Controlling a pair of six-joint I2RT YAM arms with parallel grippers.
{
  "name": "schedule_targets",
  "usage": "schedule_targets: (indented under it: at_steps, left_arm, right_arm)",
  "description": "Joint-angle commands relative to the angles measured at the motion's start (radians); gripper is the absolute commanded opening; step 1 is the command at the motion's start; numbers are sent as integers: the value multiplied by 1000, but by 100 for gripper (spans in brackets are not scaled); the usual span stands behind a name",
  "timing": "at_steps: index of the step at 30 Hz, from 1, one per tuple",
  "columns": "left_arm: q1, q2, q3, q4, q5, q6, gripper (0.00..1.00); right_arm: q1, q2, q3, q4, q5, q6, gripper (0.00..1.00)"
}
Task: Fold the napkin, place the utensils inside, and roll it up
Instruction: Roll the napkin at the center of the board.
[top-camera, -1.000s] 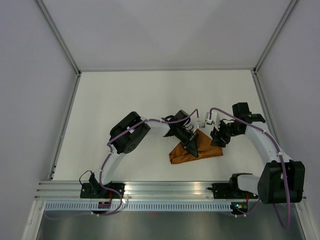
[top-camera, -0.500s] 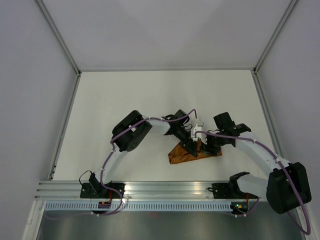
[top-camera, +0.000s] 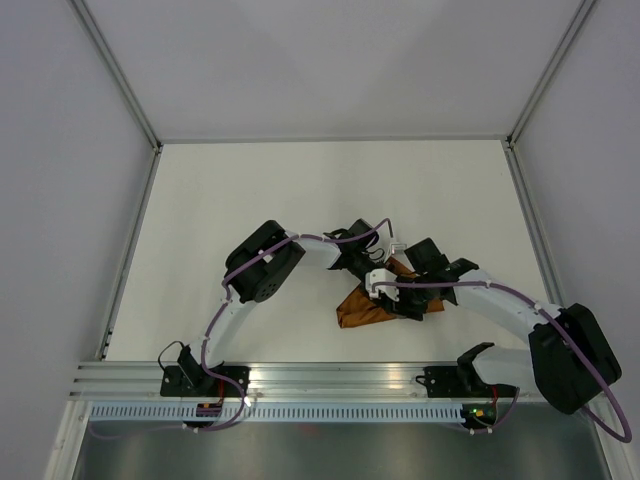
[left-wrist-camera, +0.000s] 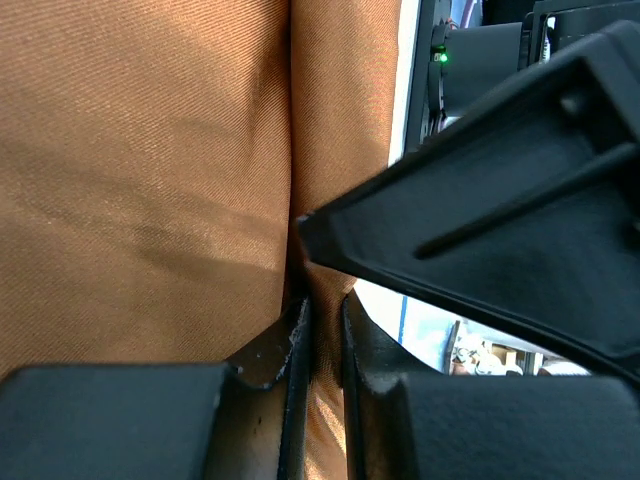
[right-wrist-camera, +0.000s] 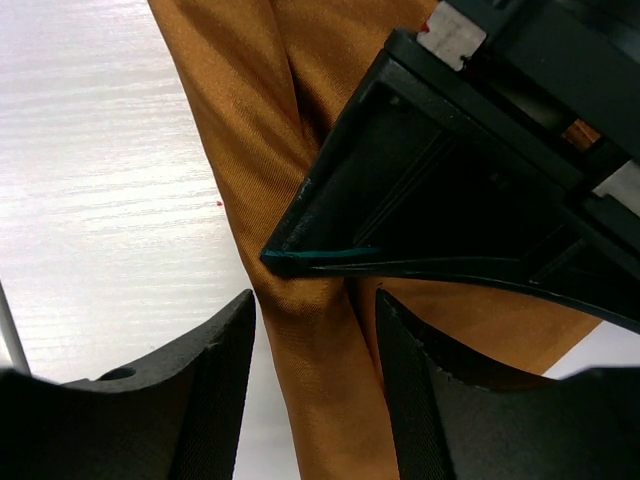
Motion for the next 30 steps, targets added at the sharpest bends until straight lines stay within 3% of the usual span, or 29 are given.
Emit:
schedule_targets:
  at_steps: [1, 3, 9, 16, 23, 30]
  left_arm:
    - [6, 100, -45, -139, -230, 11, 2]
    - [9, 102, -47, -139, -230, 10, 2]
    - [14, 93, -51, -133, -244, -7, 4]
    - [39, 42, -143, 40, -240, -175, 15]
    - [78, -60, -312, 467, -273, -415, 29]
    - [100, -108, -370, 636, -358, -539, 34]
  right_arm:
    - [7, 25, -12, 59, 32, 32, 57]
    - [7, 42, -15, 69, 37, 37, 54]
    - [5, 80, -15, 82, 44, 51, 31]
    - [-4, 152, 22, 62, 38, 42, 18]
    - [-76, 330, 160, -46, -38, -32, 15]
    - [-133, 546, 371, -184, -97, -98, 15]
